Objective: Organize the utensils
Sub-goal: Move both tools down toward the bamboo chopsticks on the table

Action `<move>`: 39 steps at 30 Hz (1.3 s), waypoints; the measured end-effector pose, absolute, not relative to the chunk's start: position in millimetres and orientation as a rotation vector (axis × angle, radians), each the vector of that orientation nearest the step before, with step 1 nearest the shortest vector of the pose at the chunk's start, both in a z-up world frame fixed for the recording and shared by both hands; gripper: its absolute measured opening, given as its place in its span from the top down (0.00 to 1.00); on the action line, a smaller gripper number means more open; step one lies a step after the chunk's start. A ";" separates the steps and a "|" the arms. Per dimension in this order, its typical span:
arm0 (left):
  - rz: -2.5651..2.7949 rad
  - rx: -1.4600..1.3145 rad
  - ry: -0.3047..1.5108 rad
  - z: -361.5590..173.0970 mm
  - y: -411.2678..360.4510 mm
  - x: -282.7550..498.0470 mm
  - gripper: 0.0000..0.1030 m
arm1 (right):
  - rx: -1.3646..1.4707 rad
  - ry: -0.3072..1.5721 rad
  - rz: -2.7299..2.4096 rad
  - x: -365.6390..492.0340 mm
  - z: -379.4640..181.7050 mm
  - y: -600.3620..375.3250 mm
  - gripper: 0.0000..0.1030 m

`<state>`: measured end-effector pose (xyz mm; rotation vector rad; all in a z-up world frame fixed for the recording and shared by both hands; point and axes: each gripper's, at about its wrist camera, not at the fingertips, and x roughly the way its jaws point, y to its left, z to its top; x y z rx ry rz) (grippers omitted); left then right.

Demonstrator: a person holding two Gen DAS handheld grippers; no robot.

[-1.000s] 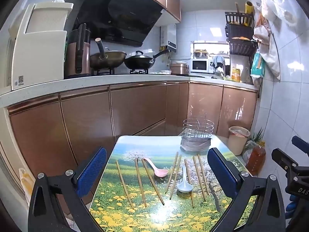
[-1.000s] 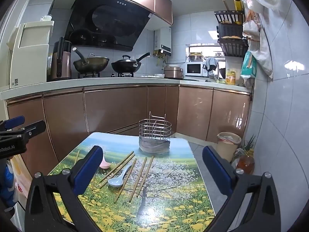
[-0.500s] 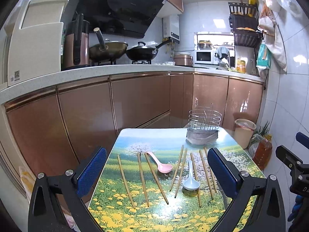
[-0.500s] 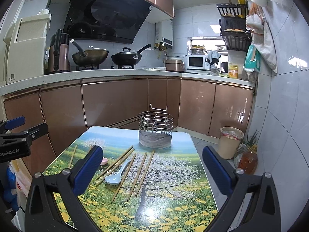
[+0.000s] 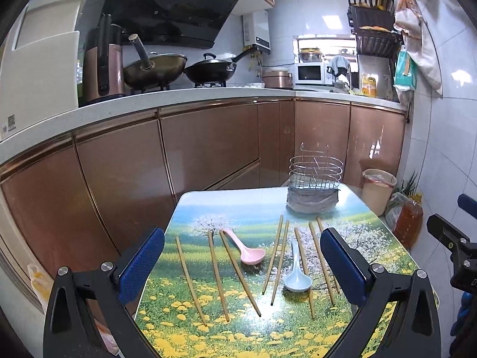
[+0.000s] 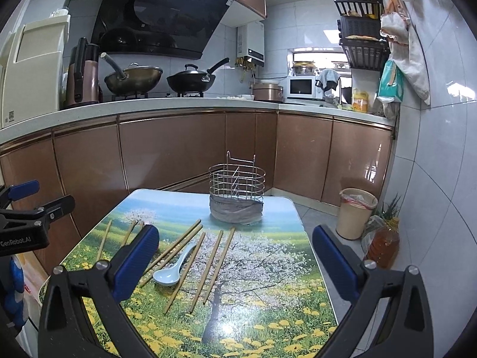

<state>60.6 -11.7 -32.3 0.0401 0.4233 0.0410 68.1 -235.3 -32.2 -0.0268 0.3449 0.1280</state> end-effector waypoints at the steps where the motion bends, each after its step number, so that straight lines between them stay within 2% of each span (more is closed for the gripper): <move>1: 0.042 0.044 0.424 -32.2 -12.7 62.6 0.00 | -0.024 0.348 0.129 69.3 -33.3 -235.5 0.00; 39: 0.058 0.056 0.556 -73.5 -8.3 133.2 0.00 | -0.010 0.511 0.109 140.9 -80.2 -240.9 0.00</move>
